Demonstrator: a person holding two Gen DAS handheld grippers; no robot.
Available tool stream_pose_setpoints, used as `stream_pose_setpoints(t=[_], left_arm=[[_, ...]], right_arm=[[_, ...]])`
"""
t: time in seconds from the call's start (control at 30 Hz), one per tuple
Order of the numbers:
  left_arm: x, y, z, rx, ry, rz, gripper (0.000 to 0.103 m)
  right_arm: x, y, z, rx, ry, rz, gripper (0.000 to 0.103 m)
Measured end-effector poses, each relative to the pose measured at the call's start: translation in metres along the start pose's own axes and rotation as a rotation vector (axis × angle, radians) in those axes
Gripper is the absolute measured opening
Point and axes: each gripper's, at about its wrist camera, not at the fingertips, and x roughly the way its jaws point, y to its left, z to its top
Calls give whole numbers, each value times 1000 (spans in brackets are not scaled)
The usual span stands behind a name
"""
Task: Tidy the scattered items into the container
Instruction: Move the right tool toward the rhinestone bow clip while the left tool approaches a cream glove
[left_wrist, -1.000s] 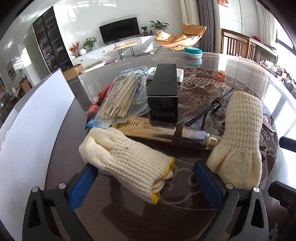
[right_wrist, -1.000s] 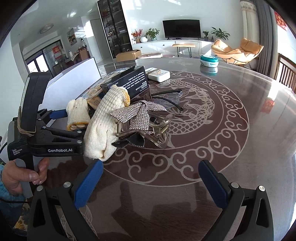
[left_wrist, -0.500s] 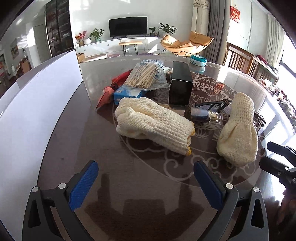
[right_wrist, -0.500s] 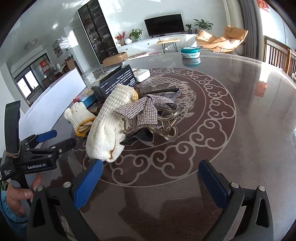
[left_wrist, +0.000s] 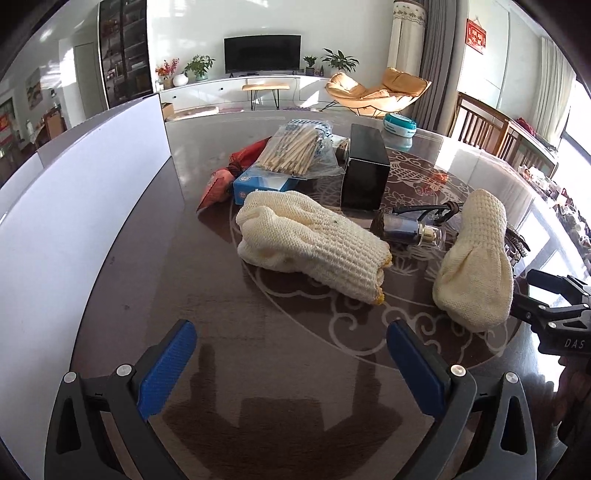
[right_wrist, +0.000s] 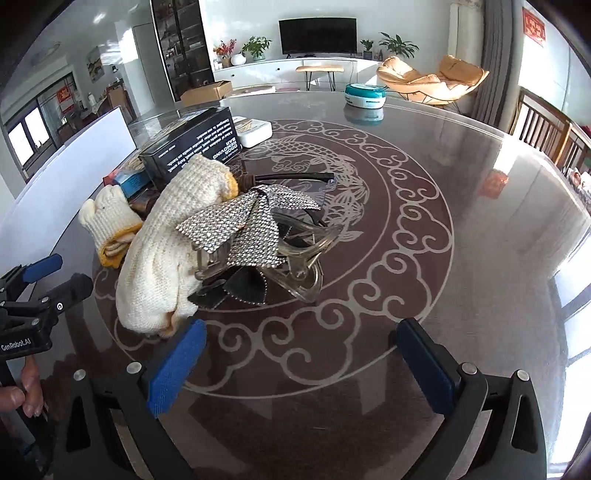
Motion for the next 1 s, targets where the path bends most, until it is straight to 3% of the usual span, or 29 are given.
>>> stream_pose_setpoints(t=[0.27,0.63,1.0], left_arm=[[0,4,0,-7,5,-14,103],[1,2,0,3,10,-19,103],[2,3,0,3,15,-12,103]], right_arm=[[17,-54,32,165,19,-198,103],[-17,-45,-12,152,14,-198,103],[-17,-40,-16,128,18,-180,103]])
